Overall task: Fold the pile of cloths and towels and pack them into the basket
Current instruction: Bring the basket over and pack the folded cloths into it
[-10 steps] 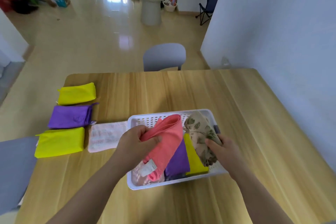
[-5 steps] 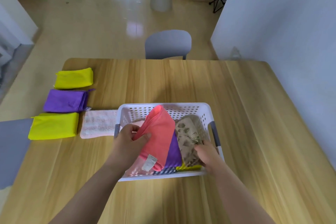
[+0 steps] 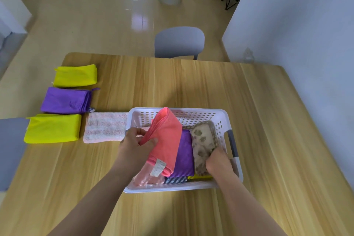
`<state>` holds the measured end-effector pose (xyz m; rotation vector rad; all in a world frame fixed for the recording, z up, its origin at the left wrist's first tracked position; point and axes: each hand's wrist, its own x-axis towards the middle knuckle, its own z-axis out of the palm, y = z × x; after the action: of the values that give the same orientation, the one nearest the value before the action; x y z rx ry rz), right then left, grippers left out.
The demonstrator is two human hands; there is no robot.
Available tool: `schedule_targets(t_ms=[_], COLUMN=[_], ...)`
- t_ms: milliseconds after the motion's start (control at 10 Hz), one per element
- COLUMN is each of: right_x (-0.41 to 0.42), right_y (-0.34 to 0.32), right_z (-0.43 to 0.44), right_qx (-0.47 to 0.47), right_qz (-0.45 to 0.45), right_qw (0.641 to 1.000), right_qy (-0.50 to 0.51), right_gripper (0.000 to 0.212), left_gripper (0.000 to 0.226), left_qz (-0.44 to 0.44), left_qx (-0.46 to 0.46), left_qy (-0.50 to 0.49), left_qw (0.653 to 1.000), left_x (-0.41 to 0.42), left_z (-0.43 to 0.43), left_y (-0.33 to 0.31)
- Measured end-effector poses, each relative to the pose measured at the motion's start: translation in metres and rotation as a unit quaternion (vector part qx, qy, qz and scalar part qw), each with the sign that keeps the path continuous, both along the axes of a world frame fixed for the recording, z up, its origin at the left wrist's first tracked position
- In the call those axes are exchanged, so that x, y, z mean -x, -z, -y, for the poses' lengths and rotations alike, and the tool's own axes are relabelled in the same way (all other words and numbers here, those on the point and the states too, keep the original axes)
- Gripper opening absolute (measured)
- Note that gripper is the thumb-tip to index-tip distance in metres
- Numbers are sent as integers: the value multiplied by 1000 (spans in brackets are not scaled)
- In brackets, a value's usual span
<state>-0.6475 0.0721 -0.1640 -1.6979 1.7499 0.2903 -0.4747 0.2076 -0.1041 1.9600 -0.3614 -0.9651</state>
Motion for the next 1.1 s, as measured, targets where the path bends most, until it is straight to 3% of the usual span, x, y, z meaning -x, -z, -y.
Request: schedule_targets(t_ms=[200,300,400,500,600,700,800,900,1100], right_x=[-4,0,-2,-1,-3,0,0,-3,3], right_y=[2,10,3,-2,-3,14,28,29,25], right_z=[3,2,-1,1,4,6,13,18,18], right_qx=[-40,-25,16,61,133,87,-23,-35,80], right_qz=[-128,-218,-241,-220,-123,-45,-78,-68,-93], right_qw=[987,942,935,941,952,930,921,924,920], right_qy=[-90,-255,-261,-249,-248,-355,-382,-376,-372], right_gripper=[33,32,28,23,32,69,84,91,66], left_gripper=[19,21,22,23,20,20,20,20,19], left_qz=[-8,-7,-13,-11,-9,-12,-22,-27,-34], left_qx=[0,0,1,-1,-7,-8,-4,-3,-17], left_qy=[8,13,17,20,23,20,8,1,3], left_qw=[1000,1000,1000,1000,1000,1000,1000,1000,999], left_x=[-3,-2,1,3,4,5,5,5,6], left_z=[1,3,5,7,10,11,9,9,12], left_y=[1,0,-2,-1,1,5,8,12,18])
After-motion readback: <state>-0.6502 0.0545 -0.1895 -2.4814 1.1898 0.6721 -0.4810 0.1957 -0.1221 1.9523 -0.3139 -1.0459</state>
